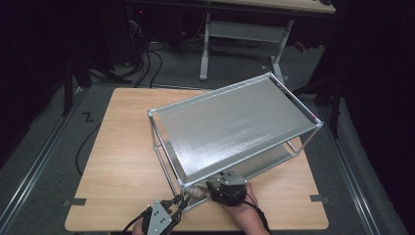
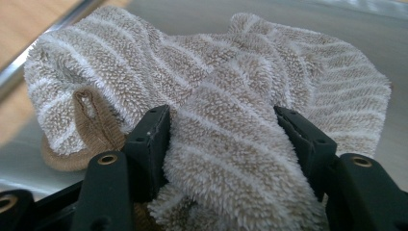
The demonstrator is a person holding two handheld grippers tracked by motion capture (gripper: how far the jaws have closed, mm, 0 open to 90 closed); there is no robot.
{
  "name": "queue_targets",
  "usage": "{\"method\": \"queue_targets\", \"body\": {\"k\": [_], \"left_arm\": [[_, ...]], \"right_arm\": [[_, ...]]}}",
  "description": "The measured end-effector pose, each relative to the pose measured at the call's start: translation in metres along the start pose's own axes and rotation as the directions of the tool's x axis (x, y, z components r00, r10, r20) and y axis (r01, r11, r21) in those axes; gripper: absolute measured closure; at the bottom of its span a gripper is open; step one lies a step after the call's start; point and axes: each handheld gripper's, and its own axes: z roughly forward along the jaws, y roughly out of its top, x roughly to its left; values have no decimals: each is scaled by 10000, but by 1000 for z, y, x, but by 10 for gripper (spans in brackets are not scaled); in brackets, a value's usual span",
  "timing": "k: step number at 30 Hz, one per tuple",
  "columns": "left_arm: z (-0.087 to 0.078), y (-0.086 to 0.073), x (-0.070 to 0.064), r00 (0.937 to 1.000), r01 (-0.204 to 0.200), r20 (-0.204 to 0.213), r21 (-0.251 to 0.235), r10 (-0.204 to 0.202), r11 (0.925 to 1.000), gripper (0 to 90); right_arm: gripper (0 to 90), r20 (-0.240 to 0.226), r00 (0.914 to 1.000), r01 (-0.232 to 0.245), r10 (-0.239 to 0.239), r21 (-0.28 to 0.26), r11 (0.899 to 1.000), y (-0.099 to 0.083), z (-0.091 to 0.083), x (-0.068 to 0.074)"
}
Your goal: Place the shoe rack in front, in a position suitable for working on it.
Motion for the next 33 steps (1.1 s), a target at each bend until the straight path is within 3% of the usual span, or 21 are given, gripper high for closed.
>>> {"method": "queue_targets", "body": {"k": [4,7,10,15,18,21,25,33], "left_arm": [[-1,0,0,10000,25,12,30,-25,10000,783],[-2,0,0,9999,108,51,38,-108,9999,785],[-3,0,0,9998,218,43,44,-218,9998,788],[-6,0,1,9998,184,11,98,-185,9998,788],[-8,0,1,9998,171,-44,129,-170,9998,787],[-9,0,0,9997,204,-100,148,-203,9997,788],[-10,0,0,9997,191,-173,158,-189,9997,788],[-13,-1,-1,9996,192,-189,169,-189,9997,787]], "right_arm": [[404,422,9991,-88,86,28,10000,-3,-1,-19],[404,673,9956,-660,649,144,9977,-5,-3,-32],[404,835,9945,-649,630,203,9977,-8,-6,-50],[404,1483,9836,-1077,1030,240,9939,-15,-13,-81],[404,2135,9716,-1096,1018,248,9937,-23,-18,-106],[404,2623,9529,-1625,1520,184,9865,-32,-26,-127],[405,3246,9302,-1849,1714,107,9827,-41,-37,-151],[410,3985,8932,-2256,2084,-38,9742,-52,-47,-180]]}}
